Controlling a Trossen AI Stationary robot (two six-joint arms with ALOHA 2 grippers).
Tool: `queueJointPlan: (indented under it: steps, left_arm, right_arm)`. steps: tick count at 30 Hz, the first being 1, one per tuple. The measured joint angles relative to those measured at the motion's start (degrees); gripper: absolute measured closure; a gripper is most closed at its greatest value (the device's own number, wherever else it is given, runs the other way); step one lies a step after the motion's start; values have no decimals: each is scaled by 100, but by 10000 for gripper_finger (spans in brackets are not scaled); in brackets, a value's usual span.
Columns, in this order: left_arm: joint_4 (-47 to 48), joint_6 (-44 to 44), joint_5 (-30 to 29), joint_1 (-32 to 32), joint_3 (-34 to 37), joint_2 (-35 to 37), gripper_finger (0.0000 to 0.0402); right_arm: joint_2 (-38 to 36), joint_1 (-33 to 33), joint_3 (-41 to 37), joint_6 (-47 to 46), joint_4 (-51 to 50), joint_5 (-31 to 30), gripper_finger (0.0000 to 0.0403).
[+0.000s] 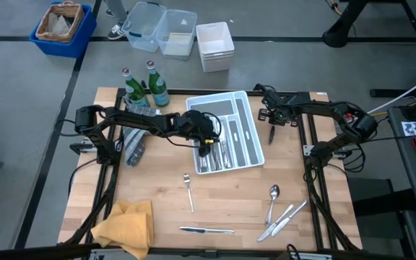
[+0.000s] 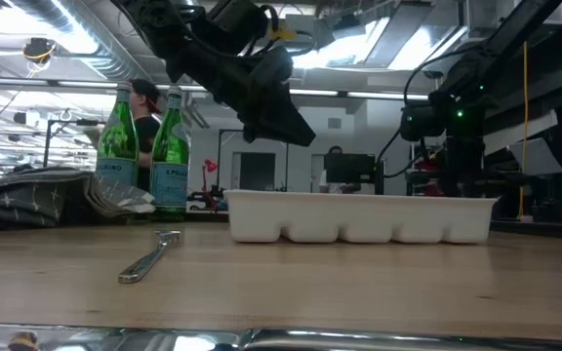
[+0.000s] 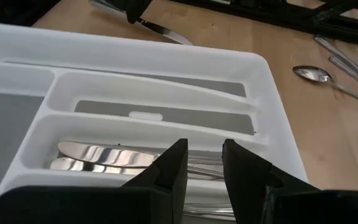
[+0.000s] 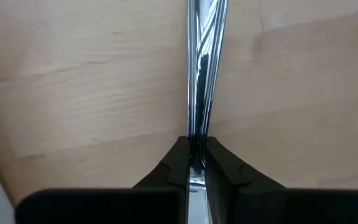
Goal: Sort silverware
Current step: Put the silver table knife into the silverware tray
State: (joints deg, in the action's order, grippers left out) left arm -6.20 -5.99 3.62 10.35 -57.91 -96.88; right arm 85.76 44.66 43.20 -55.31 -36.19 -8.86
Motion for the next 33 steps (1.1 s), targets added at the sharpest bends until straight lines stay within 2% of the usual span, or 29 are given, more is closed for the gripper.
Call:
queueJointPlan:
  steps: [6, 14, 24, 29, 33]
  left_arm:
    - [0, -330, -1, 0, 0, 0, 314]
    - [0, -771, -1, 0, 0, 0, 314]
    - [9, -2066, 0, 24, 0, 0, 314]
    - [220, -2244, 2, 13, 0, 0, 314]
    - [612, -2726, 50, 11, 0, 0, 314]
  right_arm:
    - [0, 0, 266, 447, -8, -6, 372]
    - [-1, 0, 1223, 1239, -378, -5, 372]
    - [-5, -8, 2246, 2807, -282, 1111, 372]
    - [-5, -7, 2451, 3745, 301, 1764, 372]
    - [-5, -7, 2457, 4619, 915, 2661, 372]
